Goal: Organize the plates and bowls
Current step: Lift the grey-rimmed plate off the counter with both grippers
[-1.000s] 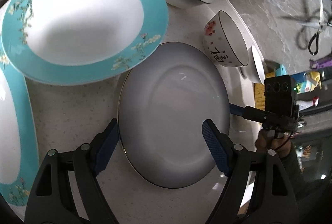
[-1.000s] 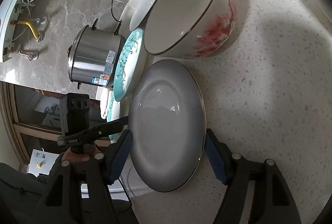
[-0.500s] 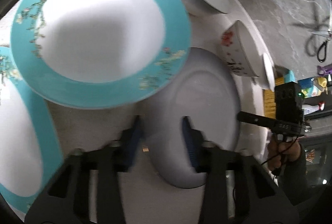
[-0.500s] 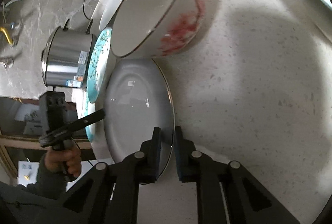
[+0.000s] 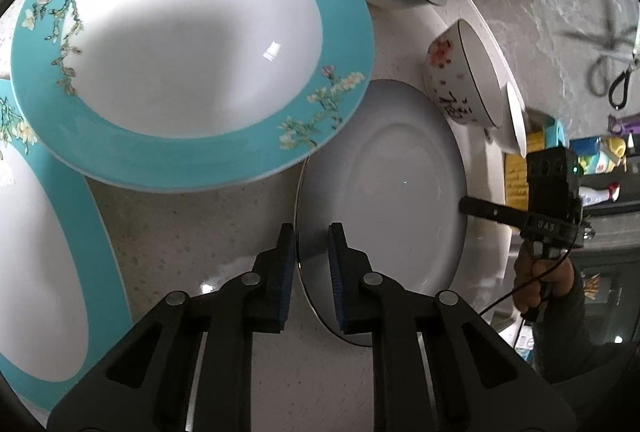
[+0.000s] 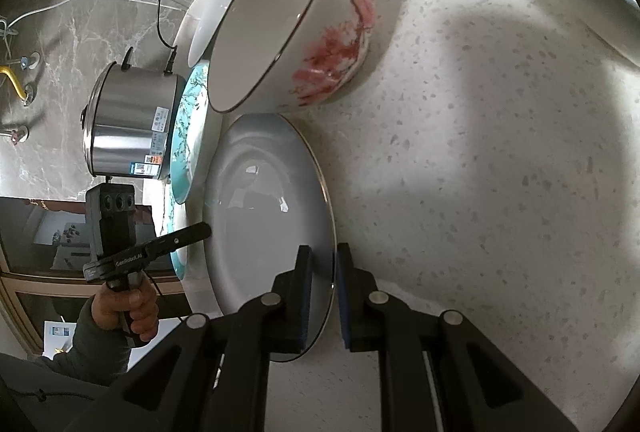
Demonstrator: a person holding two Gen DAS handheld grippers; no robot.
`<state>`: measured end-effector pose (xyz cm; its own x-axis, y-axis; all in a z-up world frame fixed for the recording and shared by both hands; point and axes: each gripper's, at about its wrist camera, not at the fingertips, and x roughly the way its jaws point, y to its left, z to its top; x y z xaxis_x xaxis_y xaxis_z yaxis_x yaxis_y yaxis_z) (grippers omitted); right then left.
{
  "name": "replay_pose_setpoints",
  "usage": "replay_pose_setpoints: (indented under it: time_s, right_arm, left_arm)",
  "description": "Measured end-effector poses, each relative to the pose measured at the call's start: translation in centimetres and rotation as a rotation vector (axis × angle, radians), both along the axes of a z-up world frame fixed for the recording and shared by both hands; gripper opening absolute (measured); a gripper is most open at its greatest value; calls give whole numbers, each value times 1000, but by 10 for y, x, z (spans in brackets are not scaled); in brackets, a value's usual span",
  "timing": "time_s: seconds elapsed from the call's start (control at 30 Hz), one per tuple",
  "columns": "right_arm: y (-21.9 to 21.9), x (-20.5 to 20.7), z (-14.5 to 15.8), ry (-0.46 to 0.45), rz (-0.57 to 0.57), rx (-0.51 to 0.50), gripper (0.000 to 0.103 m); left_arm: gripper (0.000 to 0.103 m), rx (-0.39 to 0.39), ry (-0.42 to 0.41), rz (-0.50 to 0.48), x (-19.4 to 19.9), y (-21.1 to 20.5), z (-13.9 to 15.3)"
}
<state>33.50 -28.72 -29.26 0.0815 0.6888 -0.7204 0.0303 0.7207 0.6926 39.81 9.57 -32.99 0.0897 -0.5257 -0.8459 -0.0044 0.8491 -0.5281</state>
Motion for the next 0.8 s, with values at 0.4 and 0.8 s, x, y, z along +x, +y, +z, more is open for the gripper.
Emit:
replay_pose_setpoints:
  time_s: [0.4, 0.8]
  right_arm:
    - [2, -4, 3, 18, -12, -17, 15]
    - [-7, -27, 33, -15, -50, -20, 15]
  left_arm:
    - [13, -6, 6, 21, -11, -10, 1]
    - [13, -20, -25, 13, -28, -20, 35]
